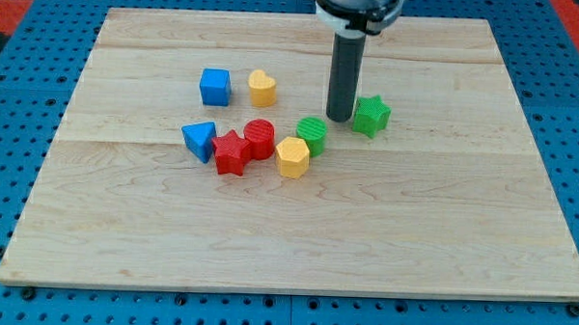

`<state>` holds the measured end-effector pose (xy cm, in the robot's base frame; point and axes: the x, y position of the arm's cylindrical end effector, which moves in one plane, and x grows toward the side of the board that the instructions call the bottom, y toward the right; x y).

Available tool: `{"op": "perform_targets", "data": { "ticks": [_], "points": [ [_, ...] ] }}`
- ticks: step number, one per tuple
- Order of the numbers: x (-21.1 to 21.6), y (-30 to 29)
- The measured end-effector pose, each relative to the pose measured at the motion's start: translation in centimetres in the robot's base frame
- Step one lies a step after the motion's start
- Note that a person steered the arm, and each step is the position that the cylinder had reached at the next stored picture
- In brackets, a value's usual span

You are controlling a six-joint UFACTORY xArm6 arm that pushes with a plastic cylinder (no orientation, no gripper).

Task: Push the green and yellow blocks to the right side of the board

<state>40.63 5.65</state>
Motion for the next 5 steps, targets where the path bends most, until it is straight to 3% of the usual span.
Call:
{"op": "perform_targets", "data": {
  "ticks": [1,2,5],
  "points": [
    [5.5,-0.3],
    [9.8,-5.7],
    [0.2,-6.0]
  ]
}}
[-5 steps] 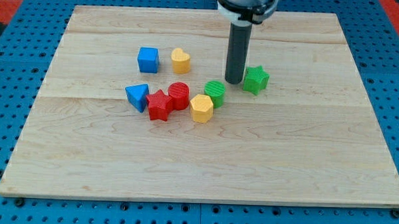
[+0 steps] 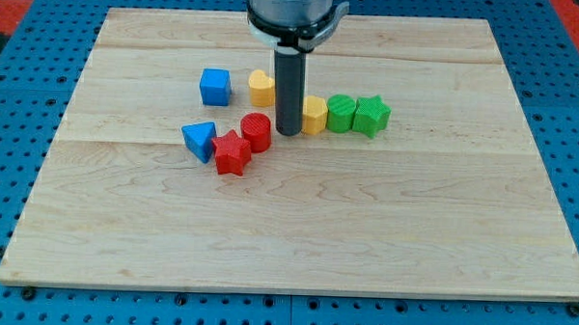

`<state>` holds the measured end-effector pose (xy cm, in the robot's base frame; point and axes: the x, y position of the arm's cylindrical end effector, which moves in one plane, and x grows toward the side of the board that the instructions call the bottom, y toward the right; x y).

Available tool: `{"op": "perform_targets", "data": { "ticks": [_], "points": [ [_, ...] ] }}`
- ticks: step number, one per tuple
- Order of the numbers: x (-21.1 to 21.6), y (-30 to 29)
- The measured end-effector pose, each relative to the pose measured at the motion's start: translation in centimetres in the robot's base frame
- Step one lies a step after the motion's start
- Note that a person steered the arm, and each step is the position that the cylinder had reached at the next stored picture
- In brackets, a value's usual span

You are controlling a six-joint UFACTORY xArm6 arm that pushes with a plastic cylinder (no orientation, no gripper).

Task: Push the green and yellow blocks to the right side of the board

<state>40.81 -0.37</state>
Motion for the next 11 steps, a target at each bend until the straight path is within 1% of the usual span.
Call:
{"op": "perform_targets", "data": {
  "ticks": [1,2,3,4,5,6,7,8,9,10,11],
  "points": [
    [-1.3,2.0],
    [-1.4,3.6],
    [-0.8,-3.8],
    [-3.6,-7.4],
    [-7.2,-6.2],
    [-7.2,-4.5],
    [-7.0,2.9],
    [-8.0,5.2],
    [-11.9,5.0],
    [-13.0,8.6],
    [-11.2,11.7]
  ]
}}
